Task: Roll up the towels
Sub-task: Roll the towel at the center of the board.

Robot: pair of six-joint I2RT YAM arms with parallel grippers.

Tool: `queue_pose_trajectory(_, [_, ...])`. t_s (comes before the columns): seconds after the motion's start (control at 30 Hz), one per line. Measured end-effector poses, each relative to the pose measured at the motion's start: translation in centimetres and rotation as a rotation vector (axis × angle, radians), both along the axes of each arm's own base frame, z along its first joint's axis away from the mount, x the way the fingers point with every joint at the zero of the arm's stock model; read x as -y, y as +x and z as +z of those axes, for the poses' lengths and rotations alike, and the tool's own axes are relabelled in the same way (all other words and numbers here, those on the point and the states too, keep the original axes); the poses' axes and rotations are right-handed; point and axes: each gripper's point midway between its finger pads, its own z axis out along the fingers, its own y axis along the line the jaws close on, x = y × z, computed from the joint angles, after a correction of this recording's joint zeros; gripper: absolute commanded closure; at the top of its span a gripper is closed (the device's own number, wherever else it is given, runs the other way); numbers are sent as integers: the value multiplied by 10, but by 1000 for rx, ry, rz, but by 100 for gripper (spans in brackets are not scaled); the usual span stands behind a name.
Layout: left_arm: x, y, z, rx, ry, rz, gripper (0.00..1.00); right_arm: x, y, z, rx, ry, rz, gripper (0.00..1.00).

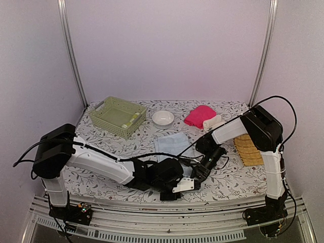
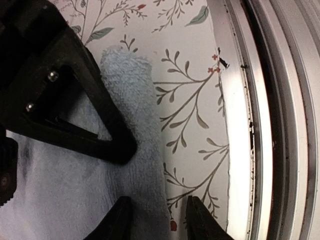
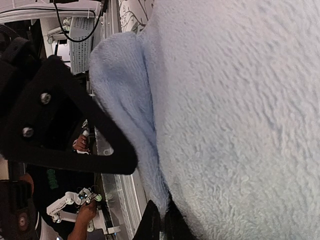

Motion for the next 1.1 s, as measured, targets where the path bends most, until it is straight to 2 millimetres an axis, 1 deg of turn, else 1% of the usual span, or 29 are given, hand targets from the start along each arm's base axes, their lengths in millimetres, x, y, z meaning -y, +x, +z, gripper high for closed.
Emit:
queue_pose_trajectory(0.07, [-3,-1,-11,-8,29,1,59,0,0,0,-1,0,0,96])
queue_pose_trajectory(0.1, [-3,0,-14,-10,32,2,59,0,0,0,-1,-1,-1,96])
queue_pose_trajectory(0.27, [-2,4,-17,-16,26,17,60,0,0,0,-4,-2,-1,96])
queue_pose_trajectory(0.37, [-2,5,-17,-19,28,19,63,1,-2,3,-15,2,3,92])
queue_pose_trajectory(0.47, [0,7,-17,-10,34,25,68,1,-3,7,-12,22,13,85])
queue_pose_trajectory(0.5, [0,8,-17,-6,35,29,72,2,-4,10,-6,31,19,82])
queue_pose_trajectory(0.53, [0,10,-17,1,39,33,77,3,-4,14,2,40,24,76])
queue_pose_trajectory(0.6, [0,13,-17,12,43,44,85,3,-3,24,27,59,32,70])
queue_pose_trajectory(0.67, [1,17,-17,15,48,60,90,4,1,40,76,79,37,67])
queue_pose_trajectory(0.73, [3,19,-16,12,52,73,94,5,8,56,134,99,38,66])
queue_pose_trajectory(0.87, [3,19,-15,-23,52,80,97,13,34,95,287,137,1,66])
queue_pose_trajectory(0.93, [3,19,-14,-75,40,83,98,20,45,115,379,153,-22,66])
queue_pose_trajectory(0.97, [3,19,-13,-108,34,86,99,24,50,128,447,170,-32,66])
queue_pose_trajectory(1.03, [1,21,-12,-193,21,95,100,30,53,150,558,202,-48,66])
queue_pose_trajectory(1.1, [-1,22,-9,-304,6,108,100,35,48,175,683,256,-58,66])
